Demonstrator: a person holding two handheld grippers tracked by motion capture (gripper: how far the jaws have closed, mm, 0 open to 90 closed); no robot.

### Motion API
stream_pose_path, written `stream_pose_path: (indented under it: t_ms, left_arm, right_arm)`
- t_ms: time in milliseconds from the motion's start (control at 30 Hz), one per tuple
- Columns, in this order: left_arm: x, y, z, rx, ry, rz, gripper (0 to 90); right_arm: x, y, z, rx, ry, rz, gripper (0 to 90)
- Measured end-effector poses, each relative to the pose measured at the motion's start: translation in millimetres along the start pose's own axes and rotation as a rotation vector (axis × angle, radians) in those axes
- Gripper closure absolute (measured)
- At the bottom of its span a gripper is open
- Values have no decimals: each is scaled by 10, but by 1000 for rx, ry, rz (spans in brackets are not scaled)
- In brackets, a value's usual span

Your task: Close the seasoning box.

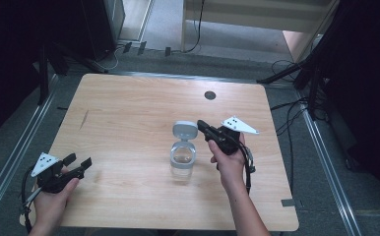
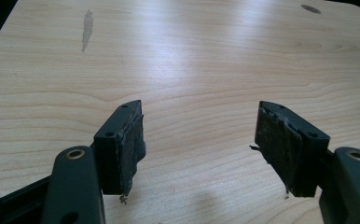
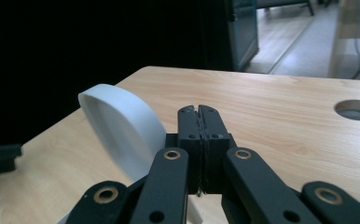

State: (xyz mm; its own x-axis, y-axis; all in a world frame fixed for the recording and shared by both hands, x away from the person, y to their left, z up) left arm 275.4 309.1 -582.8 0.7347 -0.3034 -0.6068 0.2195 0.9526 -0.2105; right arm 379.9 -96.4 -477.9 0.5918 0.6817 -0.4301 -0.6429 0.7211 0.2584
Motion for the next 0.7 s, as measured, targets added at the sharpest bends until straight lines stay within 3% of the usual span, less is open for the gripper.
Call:
stream_pose_path:
  t_ms: [67, 167, 467, 567, 633, 700]
  left_arm:
    - [11, -1, 4, 2, 2, 9, 333]
    - [18, -9, 4, 5, 4, 14, 335]
    - [23, -5, 4, 6, 7, 23, 339]
    - [24, -4, 4, 5, 8, 21, 341]
    - [25, -4, 4, 4, 7, 19, 342]
    - [25, -4, 5, 3, 6, 17, 342]
  right_arm:
    - [-57, 76, -33, -39, 15, 25, 900]
    - [-127, 55, -55, -55, 12, -13, 900]
    - [-262, -74, -138, -40, -3, -64, 864]
    - [-319, -156, -157, -44, -20, -100, 778]
    - [-369, -198, -176, -42, -37, -119, 632]
    - [-414, -248, -220, -41, -14, -148, 451]
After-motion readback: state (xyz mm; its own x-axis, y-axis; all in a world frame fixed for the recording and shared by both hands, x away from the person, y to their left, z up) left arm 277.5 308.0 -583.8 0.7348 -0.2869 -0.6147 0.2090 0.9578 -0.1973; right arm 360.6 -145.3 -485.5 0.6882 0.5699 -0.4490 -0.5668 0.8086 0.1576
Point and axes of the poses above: each handheld gripper's, and its own axes: x roughly forward along the jaws, z roughly out of its top, y roughly to its left, the point moved 7 cm from there along x, roughly forward along the jaws, and after that the axes turned 11 degrees about y, right-handed, at the moved point
